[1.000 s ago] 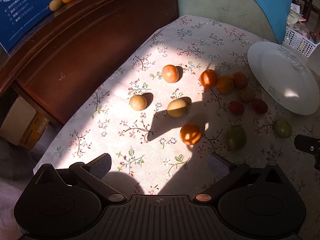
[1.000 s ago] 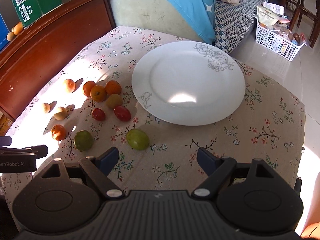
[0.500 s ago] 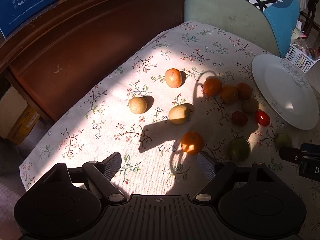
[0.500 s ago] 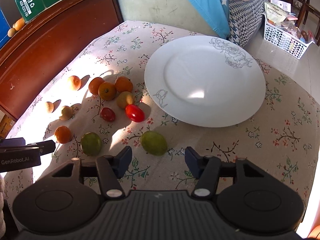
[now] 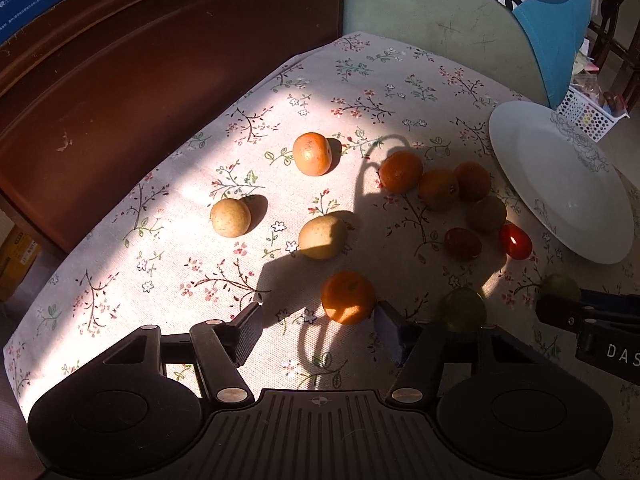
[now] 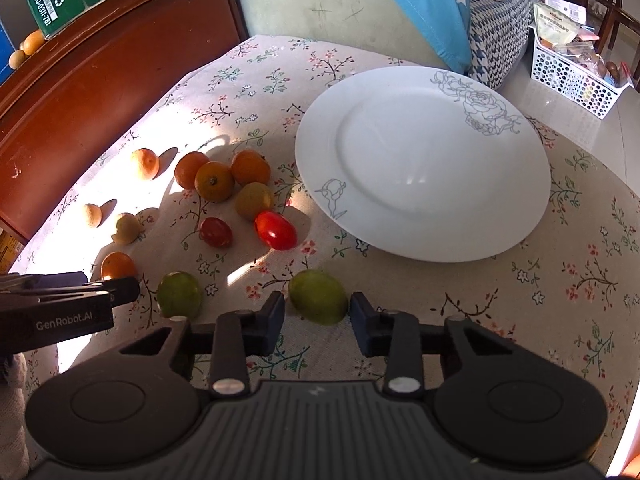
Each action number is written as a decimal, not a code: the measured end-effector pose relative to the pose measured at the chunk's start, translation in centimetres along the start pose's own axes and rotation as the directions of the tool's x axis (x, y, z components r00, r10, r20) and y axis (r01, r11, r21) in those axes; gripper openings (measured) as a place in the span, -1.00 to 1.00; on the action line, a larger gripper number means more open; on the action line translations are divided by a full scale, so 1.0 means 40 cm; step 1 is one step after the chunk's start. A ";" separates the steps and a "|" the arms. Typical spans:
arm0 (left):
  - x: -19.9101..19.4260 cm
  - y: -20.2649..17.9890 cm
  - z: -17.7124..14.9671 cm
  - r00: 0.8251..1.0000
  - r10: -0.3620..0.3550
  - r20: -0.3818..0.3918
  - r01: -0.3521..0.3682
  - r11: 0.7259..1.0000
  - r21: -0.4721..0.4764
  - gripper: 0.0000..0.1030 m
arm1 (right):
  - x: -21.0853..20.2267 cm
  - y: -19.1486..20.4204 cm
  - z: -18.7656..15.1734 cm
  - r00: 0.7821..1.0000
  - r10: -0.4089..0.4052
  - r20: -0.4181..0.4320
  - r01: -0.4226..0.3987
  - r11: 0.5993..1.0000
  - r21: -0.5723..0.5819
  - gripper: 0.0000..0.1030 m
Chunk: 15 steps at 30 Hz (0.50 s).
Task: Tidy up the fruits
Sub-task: 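Close the right gripper on a green lime while the left gripper grasps an orange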
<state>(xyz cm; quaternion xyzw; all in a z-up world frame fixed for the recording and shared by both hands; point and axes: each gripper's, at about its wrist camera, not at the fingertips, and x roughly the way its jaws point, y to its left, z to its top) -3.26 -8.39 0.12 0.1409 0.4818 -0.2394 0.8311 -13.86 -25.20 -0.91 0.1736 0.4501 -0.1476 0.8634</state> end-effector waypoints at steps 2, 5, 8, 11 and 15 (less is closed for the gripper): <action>0.004 -0.005 -0.001 1.000 0.003 0.012 -0.003 1.000 0.008 -0.02 | 0.000 0.001 0.000 1.000 -0.002 0.006 0.002 1.000 -0.003 -0.37; 0.005 -0.009 0.002 1.000 -0.003 0.023 0.002 1.000 0.016 -0.19 | 0.000 0.003 -0.001 1.000 -0.004 0.011 0.004 1.000 -0.009 -0.37; 0.003 -0.016 0.002 1.000 -0.013 0.028 0.012 0.999 0.033 -0.38 | -0.002 0.002 0.000 1.000 0.003 0.011 -0.003 1.000 -0.003 -0.38; -0.001 -0.021 0.002 0.999 -0.015 0.031 0.014 0.999 0.036 -0.48 | -0.008 0.002 0.002 1.000 0.016 0.014 -0.016 1.000 0.002 -0.38; -0.009 -0.021 0.002 0.999 -0.023 0.034 0.022 0.999 0.028 -0.49 | -0.017 0.000 0.005 0.999 0.019 0.026 -0.020 1.000 0.008 -0.38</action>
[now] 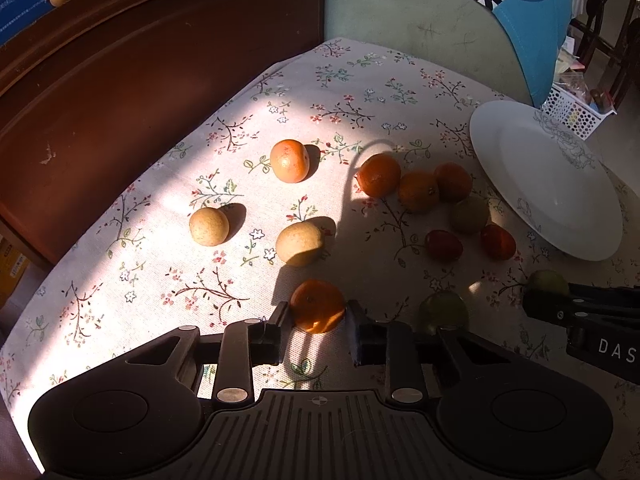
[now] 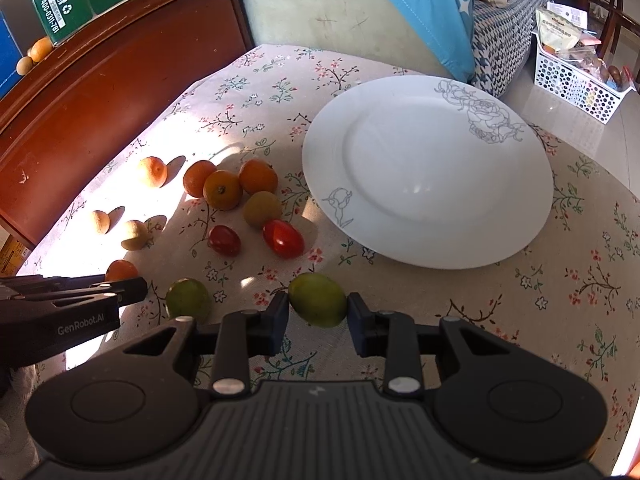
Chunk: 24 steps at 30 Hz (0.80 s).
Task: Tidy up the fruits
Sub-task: 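Close the right gripper on a green lime while the left gripper grasps an orange, then carry the lime with the right gripper while the left gripper carries the orange onto the plate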
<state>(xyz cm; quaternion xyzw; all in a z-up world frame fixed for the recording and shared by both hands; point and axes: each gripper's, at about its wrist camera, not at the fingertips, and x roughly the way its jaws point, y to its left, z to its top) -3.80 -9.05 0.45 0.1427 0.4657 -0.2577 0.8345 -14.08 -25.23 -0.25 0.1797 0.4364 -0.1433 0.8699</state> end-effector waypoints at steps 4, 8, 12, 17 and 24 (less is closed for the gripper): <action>-0.022 -0.003 0.009 0.999 -0.016 0.029 0.016 1.000 -0.006 -0.49 | -0.016 -0.007 0.007 1.000 0.010 0.019 -0.010 1.000 0.012 -0.38; -0.049 -0.016 0.022 0.997 -0.037 0.061 0.037 0.999 -0.001 -0.49 | -0.040 -0.014 0.022 0.999 0.021 0.050 -0.022 1.000 0.022 -0.38; -0.071 -0.054 0.045 0.994 -0.055 0.091 0.051 0.998 0.037 -0.49 | -0.065 -0.037 0.043 0.996 0.013 0.090 -0.018 0.999 0.047 -0.38; -0.082 -0.106 0.082 0.989 -0.099 0.107 0.092 0.993 0.070 -0.49 | -0.090 -0.088 0.069 0.992 -0.011 0.129 -0.003 0.994 0.113 -0.38; -0.068 -0.146 0.133 0.979 -0.179 0.094 0.167 0.979 0.120 -0.49 | -0.101 -0.133 0.087 0.989 -0.031 0.147 0.007 0.987 0.163 -0.38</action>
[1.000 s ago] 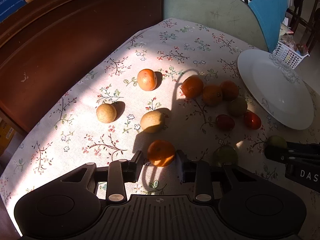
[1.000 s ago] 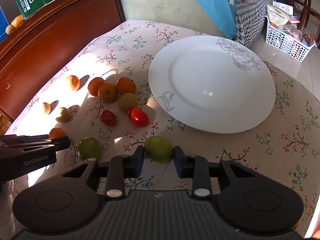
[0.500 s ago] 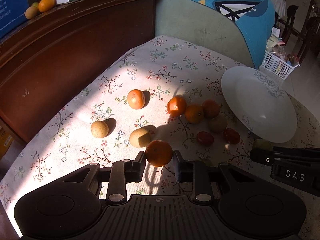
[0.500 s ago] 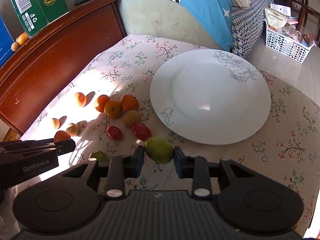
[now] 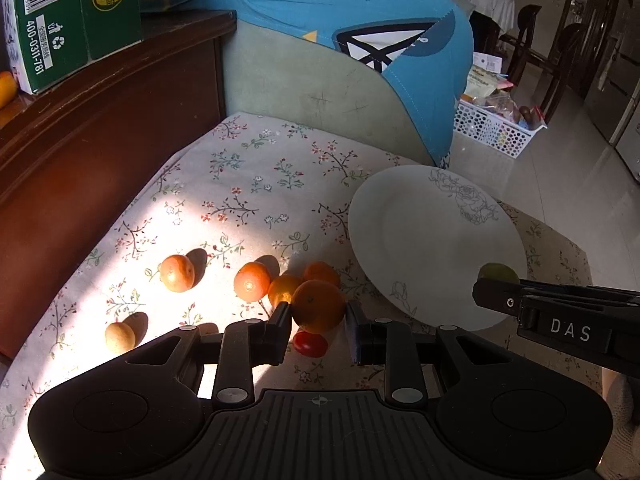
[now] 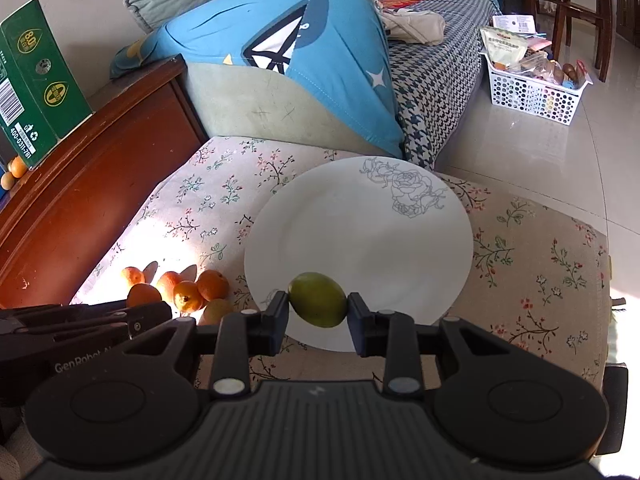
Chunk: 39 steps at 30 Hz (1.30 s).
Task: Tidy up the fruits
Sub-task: 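Carry the lime with the right gripper while the left gripper carries the orange onto the plate, then open the right gripper to release the lime while the left gripper releases the orange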
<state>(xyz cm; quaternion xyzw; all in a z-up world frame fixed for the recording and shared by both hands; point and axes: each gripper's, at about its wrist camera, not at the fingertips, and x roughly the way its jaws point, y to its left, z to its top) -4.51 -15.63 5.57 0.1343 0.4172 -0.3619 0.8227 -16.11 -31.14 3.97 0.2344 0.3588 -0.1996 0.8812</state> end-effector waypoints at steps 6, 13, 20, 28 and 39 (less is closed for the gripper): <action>0.040 -0.027 0.021 0.999 -0.039 -0.014 0.040 0.999 0.032 -0.49 | 0.022 -0.026 0.002 1.000 -0.022 -0.022 0.023 0.998 0.052 -0.38; 0.092 -0.063 0.049 0.997 -0.075 -0.017 0.076 0.995 0.067 -0.49 | 0.055 -0.061 0.006 0.997 -0.057 -0.044 0.062 0.990 0.123 -0.38; 0.143 -0.087 0.063 0.995 -0.094 -0.039 0.097 0.991 0.095 -0.49 | 0.086 -0.073 0.008 0.996 -0.076 -0.054 0.083 0.987 0.136 -0.38; 0.157 -0.112 0.066 0.998 -0.064 -0.030 0.067 0.988 0.138 -0.43 | 0.092 -0.079 0.011 0.994 -0.095 -0.048 0.102 0.983 0.152 -0.31; 0.110 -0.105 0.066 0.999 0.043 -0.012 -0.040 0.986 0.165 0.44 | 0.062 -0.055 0.003 0.992 -0.124 -0.038 0.127 0.986 0.105 -0.03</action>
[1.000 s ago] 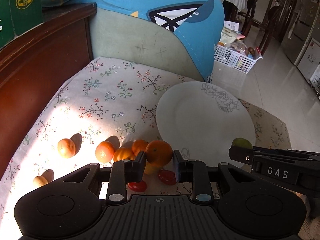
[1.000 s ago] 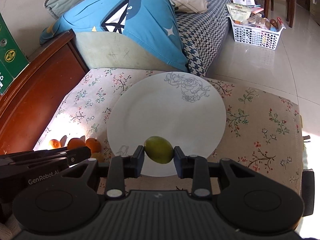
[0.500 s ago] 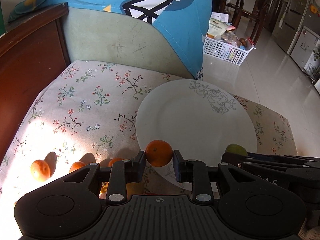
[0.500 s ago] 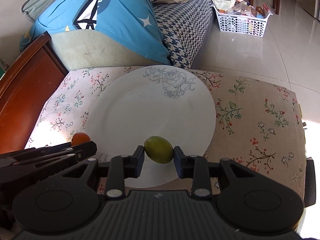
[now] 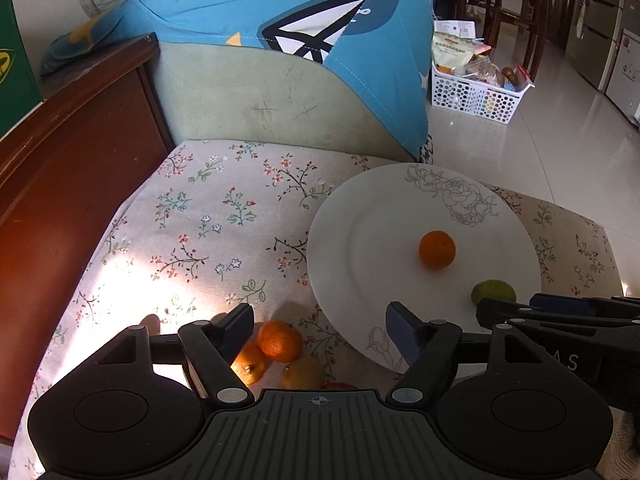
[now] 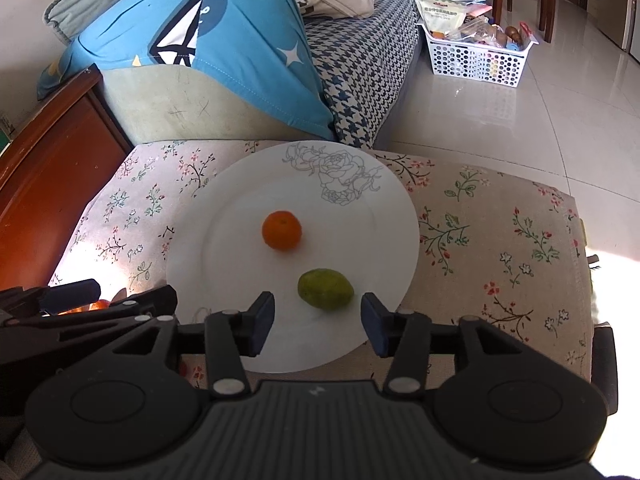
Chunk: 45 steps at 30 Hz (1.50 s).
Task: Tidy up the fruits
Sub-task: 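Open the right gripper to release the lime while the left gripper releases the orange, then move both open grippers back toward the fruits on the cloth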
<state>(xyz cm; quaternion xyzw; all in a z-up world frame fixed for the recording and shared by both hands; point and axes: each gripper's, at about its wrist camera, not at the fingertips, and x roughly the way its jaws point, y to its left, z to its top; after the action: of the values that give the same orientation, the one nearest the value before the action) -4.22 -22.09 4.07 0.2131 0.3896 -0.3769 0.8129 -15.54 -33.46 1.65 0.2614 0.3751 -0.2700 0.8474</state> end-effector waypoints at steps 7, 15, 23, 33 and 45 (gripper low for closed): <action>-0.022 0.021 -0.022 0.999 0.048 -0.017 -0.049 0.999 -0.003 0.51 | -0.009 0.020 -0.011 1.000 0.024 -0.015 -0.025 0.999 -0.028 0.03; -0.043 0.049 -0.051 0.995 0.084 -0.051 -0.085 0.996 -0.008 0.56 | -0.023 0.047 -0.035 0.997 0.062 -0.038 -0.065 0.995 -0.073 0.13; -0.064 0.076 -0.085 0.992 0.100 -0.077 -0.103 0.994 -0.037 0.56 | -0.030 0.080 -0.056 0.995 0.084 -0.051 -0.090 0.987 -0.132 0.15; -0.085 0.118 -0.119 0.989 0.109 -0.098 -0.116 0.991 -0.070 0.57 | -0.029 0.119 -0.082 0.990 0.121 -0.074 -0.133 0.972 -0.193 0.16; -0.112 0.197 -0.160 0.984 0.133 -0.115 -0.145 0.984 -0.105 0.58 | -0.025 0.149 -0.097 0.984 0.154 -0.089 -0.171 0.956 -0.238 0.17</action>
<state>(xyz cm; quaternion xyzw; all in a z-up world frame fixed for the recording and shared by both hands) -2.94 -11.07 4.17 0.2134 0.4379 -0.2844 0.8257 -14.13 -26.41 1.60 0.1942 0.4122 -0.1420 0.8788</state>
